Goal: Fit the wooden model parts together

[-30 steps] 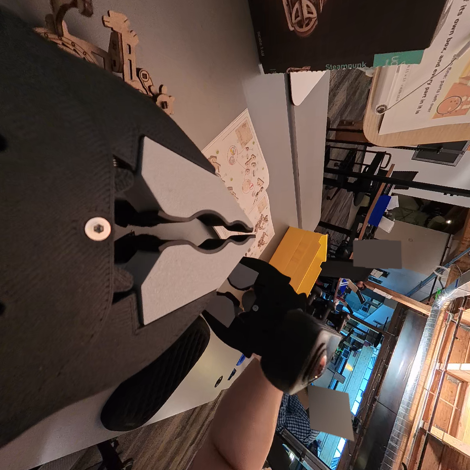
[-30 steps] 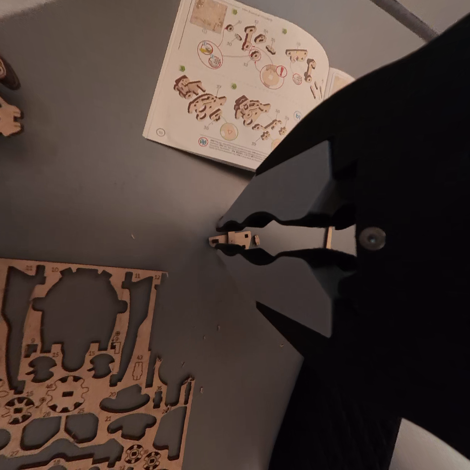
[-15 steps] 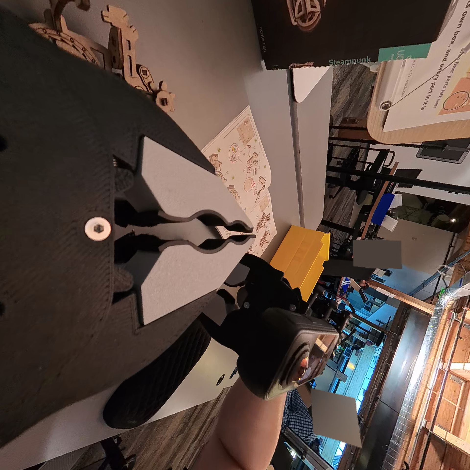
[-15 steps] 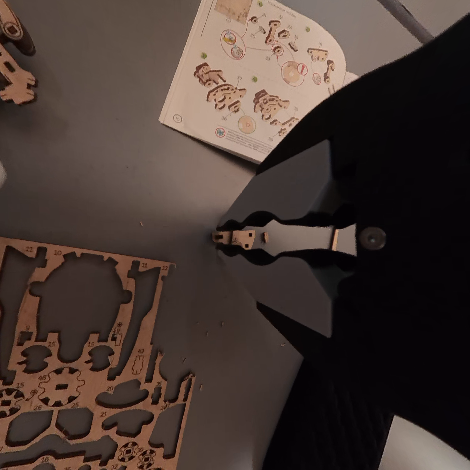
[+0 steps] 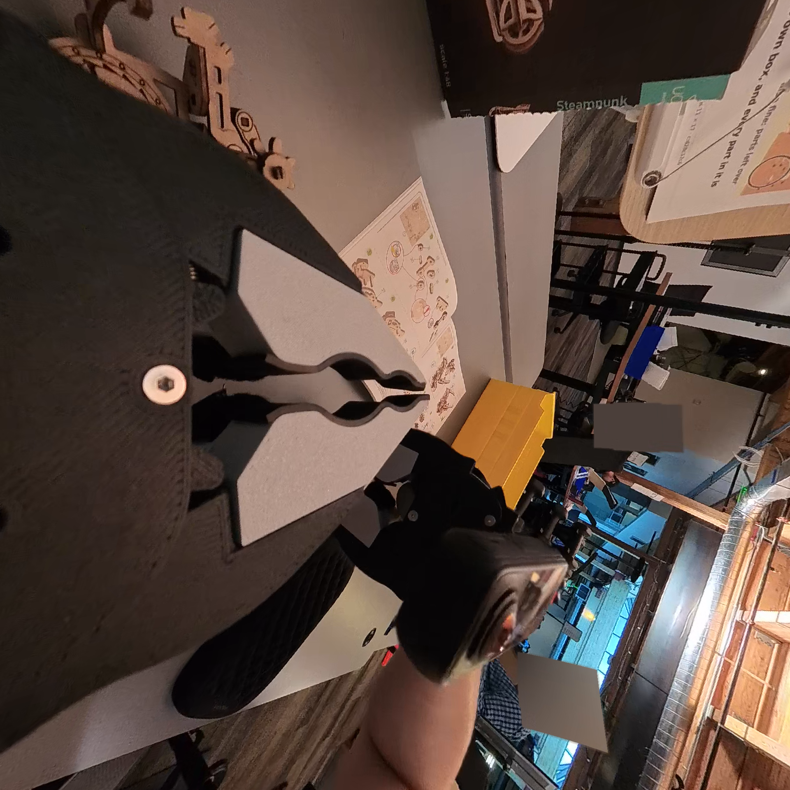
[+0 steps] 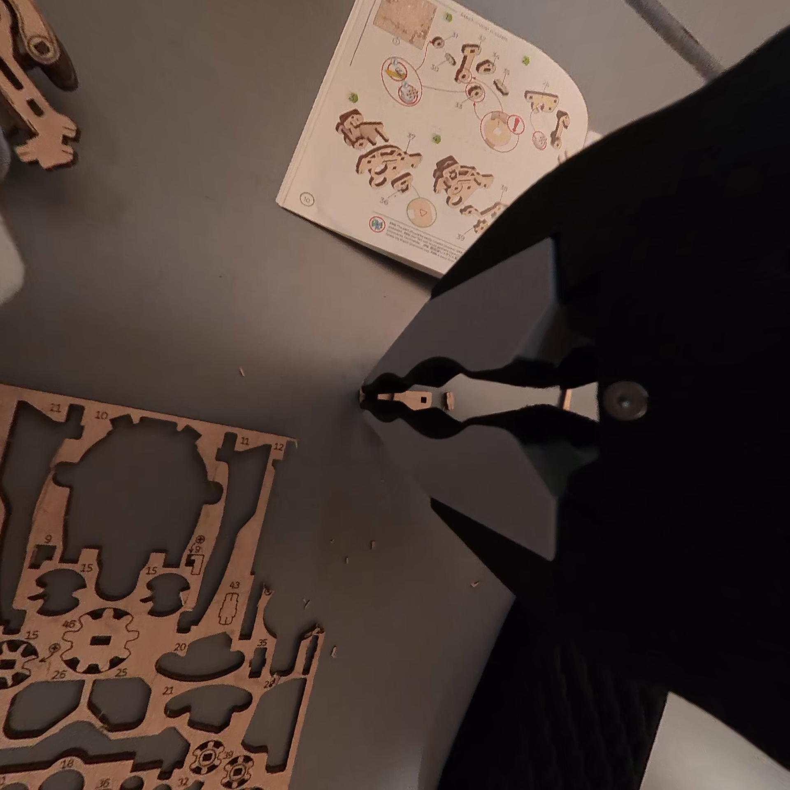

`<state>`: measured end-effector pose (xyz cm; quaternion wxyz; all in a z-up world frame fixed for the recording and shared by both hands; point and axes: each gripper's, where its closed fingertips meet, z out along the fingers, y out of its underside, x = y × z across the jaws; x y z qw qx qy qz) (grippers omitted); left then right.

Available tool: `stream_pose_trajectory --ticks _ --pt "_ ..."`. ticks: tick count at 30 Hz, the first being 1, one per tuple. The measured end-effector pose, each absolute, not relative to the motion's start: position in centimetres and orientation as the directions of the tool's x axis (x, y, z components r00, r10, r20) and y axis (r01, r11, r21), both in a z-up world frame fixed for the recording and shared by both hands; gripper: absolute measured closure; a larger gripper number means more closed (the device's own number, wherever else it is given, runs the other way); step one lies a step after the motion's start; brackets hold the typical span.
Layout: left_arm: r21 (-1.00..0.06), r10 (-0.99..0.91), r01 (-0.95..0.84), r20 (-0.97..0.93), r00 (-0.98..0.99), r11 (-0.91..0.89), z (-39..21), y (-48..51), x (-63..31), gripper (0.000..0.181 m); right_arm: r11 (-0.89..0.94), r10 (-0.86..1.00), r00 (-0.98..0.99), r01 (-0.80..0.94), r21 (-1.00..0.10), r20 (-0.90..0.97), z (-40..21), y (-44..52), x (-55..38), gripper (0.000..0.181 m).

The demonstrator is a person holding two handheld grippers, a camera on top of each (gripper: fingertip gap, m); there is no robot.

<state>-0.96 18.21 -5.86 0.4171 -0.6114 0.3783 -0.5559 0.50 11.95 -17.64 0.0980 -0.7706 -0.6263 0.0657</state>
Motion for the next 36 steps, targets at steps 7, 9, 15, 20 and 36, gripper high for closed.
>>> stream_pose_trajectory --ticks 7,9,15,20,36 --pt "-0.929 -0.925 0.002 0.368 0.092 -0.37 -5.8 18.1 -1.0 0.181 -0.176 0.982 0.186 0.964 -0.198 0.031 -17.7 12.0 0.5 0.18" --pt "-0.93 -0.926 -0.002 0.367 0.09 -0.369 -5.9 18.1 -0.9 0.181 -0.195 0.979 0.203 0.959 -0.208 0.021 -17.7 12.0 0.5 0.18" --pt "-0.928 -0.924 0.005 0.371 0.096 -0.373 -5.9 18.3 -1.1 0.181 -0.27 0.949 0.312 0.878 -0.396 0.045 -16.6 12.8 -0.2 0.158" --pt "-0.929 -0.925 0.001 0.369 0.089 -0.371 -5.9 18.1 -0.9 0.181 -0.271 0.92 0.373 0.827 -0.492 0.119 -14.0 12.2 2.4 0.172" --pt "-0.921 -0.918 -0.003 0.389 0.075 -0.39 -6.0 18.0 -0.9 0.181 -0.393 0.891 0.454 0.751 -0.53 -0.017 -17.9 11.6 1.6 0.164"
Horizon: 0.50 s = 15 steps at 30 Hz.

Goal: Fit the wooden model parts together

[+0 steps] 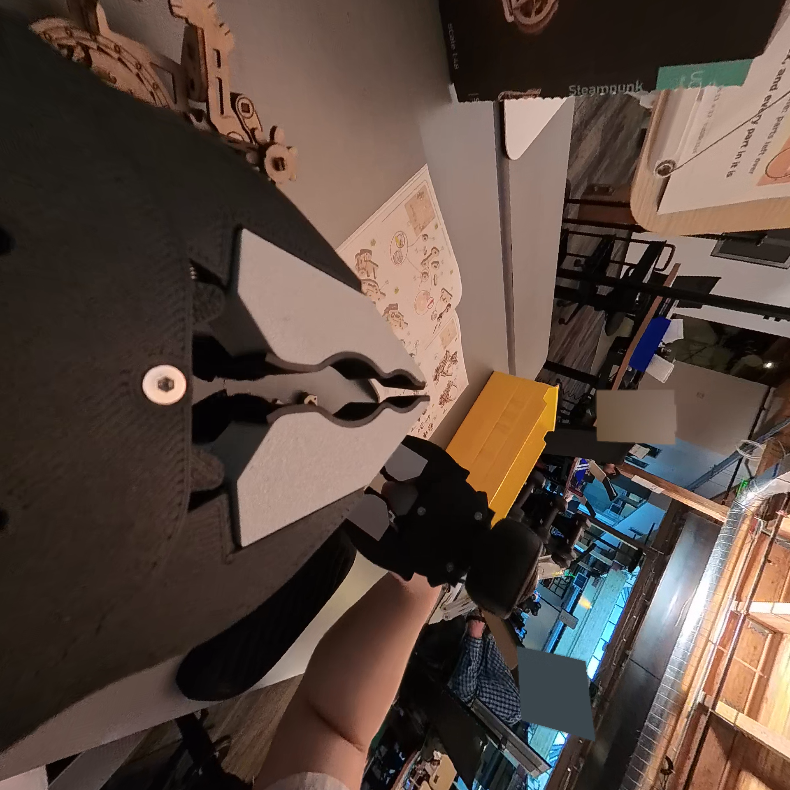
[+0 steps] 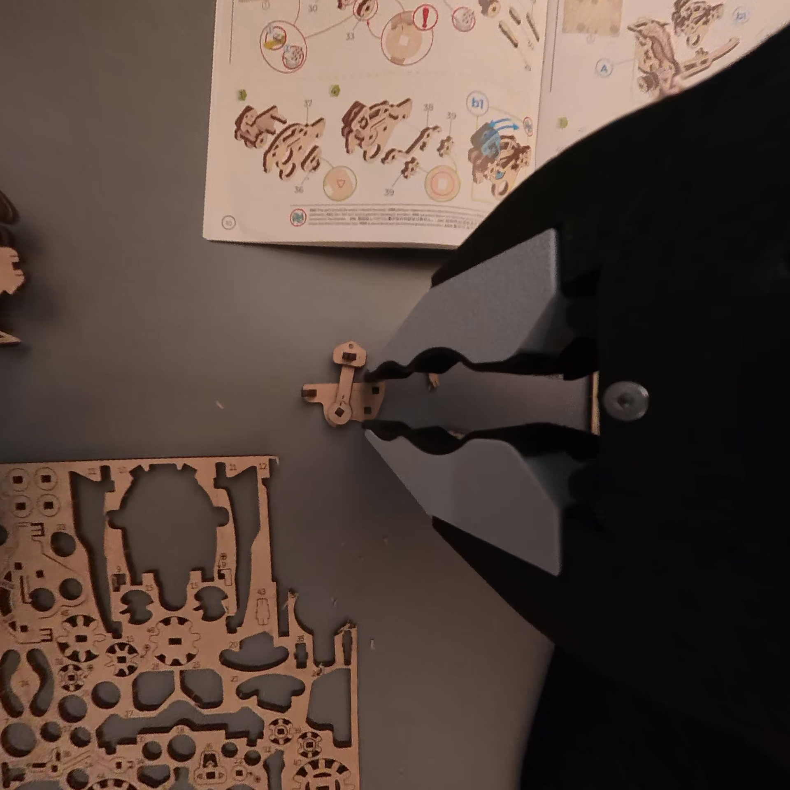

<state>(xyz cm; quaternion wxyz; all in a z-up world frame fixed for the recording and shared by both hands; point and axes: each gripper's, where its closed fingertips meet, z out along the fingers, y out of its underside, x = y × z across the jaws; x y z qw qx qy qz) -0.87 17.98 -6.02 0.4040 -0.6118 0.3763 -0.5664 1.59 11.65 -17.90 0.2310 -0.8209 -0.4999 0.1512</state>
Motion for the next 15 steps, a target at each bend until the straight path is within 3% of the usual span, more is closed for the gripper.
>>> stream_pose_trajectory --ticks 2,6,15 --pt "-0.921 -0.919 -0.003 0.388 0.076 -0.389 -6.0 18.0 -0.9 0.181 -0.392 0.877 0.48 0.749 -0.534 0.03 -17.4 12.1 2.2 0.156" --pt "-0.923 -0.92 0.001 0.383 0.077 -0.385 -5.9 18.0 -1.0 0.181 -0.394 0.871 0.491 0.67 -0.63 -0.023 -15.0 10.6 3.2 0.161" --pt "-0.927 -0.925 -0.015 0.373 0.07 -0.375 -6.1 17.6 -0.8 0.181 -0.422 0.848 0.527 0.621 -0.661 -0.046 -17.8 8.2 5.1 0.165"
